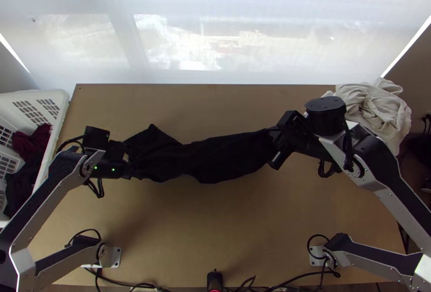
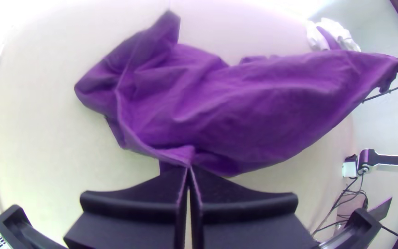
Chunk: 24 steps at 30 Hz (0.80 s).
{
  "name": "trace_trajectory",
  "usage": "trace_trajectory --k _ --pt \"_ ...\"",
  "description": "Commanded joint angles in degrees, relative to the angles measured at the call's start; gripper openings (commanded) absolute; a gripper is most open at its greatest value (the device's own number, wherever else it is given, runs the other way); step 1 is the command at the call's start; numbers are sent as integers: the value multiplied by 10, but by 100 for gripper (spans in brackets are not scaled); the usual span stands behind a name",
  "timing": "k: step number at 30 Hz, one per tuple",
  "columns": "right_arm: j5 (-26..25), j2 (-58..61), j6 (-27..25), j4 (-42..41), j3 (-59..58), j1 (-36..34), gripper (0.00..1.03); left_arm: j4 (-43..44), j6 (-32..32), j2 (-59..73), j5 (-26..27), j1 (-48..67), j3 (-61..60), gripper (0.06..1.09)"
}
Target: Fold the t-shirt
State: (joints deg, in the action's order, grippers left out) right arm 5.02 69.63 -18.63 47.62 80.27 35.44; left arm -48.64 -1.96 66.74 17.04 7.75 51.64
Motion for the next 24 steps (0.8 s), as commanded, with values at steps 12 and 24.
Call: trace_trajectory --k 12,24 --pt "-42 -29 -21 18 104 -26 3 -169 -16 -43 33 -94 312 9" --pt "-115 -63 -74 -33 173 -30 3 -158 -19 -24 60 -125 532 9"
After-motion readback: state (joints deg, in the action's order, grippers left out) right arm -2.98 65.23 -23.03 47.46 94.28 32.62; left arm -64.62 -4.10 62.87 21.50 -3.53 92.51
